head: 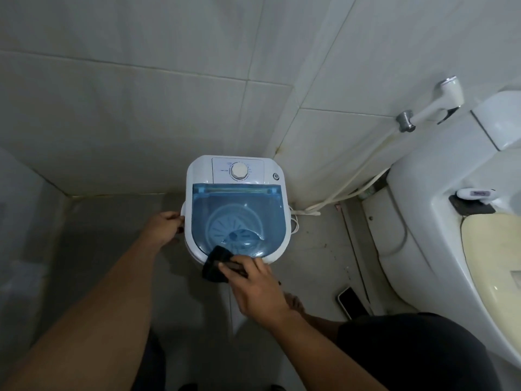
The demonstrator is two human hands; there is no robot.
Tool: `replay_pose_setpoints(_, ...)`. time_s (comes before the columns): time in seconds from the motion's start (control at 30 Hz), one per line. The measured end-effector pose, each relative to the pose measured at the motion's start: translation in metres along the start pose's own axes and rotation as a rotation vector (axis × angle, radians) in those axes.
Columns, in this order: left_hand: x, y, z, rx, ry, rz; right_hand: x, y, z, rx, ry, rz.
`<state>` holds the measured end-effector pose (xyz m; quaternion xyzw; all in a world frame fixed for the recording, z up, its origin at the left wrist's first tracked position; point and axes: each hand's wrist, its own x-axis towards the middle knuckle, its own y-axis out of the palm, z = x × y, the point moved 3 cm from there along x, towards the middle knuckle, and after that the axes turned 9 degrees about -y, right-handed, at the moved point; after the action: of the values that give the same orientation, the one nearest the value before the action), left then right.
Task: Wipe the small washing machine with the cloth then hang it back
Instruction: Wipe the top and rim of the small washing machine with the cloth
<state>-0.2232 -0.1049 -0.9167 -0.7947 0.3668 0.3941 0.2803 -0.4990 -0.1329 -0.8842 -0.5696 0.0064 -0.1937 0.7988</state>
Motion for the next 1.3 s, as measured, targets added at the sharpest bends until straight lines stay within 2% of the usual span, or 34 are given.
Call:
replay_pose_setpoints(0.07,-0.005,0.002,-0.003,-0.014,-0.002,-0.004,0.006,-0.018,-0.015,0.050,0.035,-0.113)
replay_pose_setpoints(0.17,-0.013,0.005,-0.005,-0.021,-0.012,-0.012,0.008,-0.045,-0.072,0.059,0.472,-0.356)
replay_pose_setpoints(0.23,-0.016,0.007,-0.006,-0.016,0.000,-0.015,0.006,-0.045,-0.095,0.019,0.738,-0.354)
replay_pose_setpoints(0.27,-0.016,0.007,-0.006,-0.022,0.004,-0.013,0.006,-0.039,-0.092,-0.028,0.796,-0.325)
replay_pose_setpoints(0.33,-0.017,0.009,-0.007,-0.041,-0.003,0.002,0.005,-0.024,-0.066,-0.130,0.791,-0.298)
replay_pose_setpoints(0.4,-0.017,0.009,-0.008,-0.047,-0.023,0.018,0.003,-0.006,-0.028,-0.141,0.682,-0.228)
replay_pose_setpoints(0.5,-0.014,0.007,-0.006,-0.043,-0.040,0.021,0.009,0.019,0.023,-0.079,0.316,-0.051)
replay_pose_setpoints(0.57,-0.014,0.005,-0.005,-0.031,-0.039,0.024,0.017,0.016,0.030,-0.034,0.115,0.018)
replay_pose_setpoints(0.63,-0.015,0.006,-0.005,-0.036,-0.032,0.025,0.022,-0.003,0.013,0.056,0.215,-0.117)
replay_pose_setpoints(0.73,-0.018,0.008,-0.005,-0.049,-0.018,0.011,0.005,-0.032,-0.055,0.102,0.712,-0.467)
replay_pose_setpoints(0.8,-0.018,0.007,-0.005,-0.046,-0.017,0.009,-0.004,-0.034,-0.076,0.013,0.897,-0.471)
replay_pose_setpoints(0.97,-0.019,0.008,-0.007,-0.044,-0.042,0.033,-0.015,0.004,-0.014,0.017,0.745,-0.310)
replay_pose_setpoints(1.07,-0.019,0.008,-0.007,-0.048,-0.044,0.030,-0.021,0.018,0.033,0.121,0.322,-0.011)
replay_pose_setpoints(1.1,-0.019,0.006,-0.007,-0.043,-0.044,0.028,-0.021,0.018,0.042,0.141,0.190,0.056)
replay_pose_setpoints(1.13,-0.021,0.006,-0.008,-0.042,-0.042,0.030,-0.018,0.013,0.045,0.167,0.137,0.052)
replay_pose_setpoints(1.17,-0.021,0.005,-0.008,-0.042,-0.043,0.030,-0.012,0.006,0.040,0.204,0.171,-0.026)
replay_pose_setpoints(1.23,-0.021,0.005,-0.008,-0.035,-0.044,0.026,-0.004,-0.009,0.010,0.221,0.386,-0.259)
replay_pose_setpoints(1.3,-0.023,0.004,-0.008,-0.040,-0.038,0.022,0.001,-0.023,-0.030,0.106,0.587,-0.363)
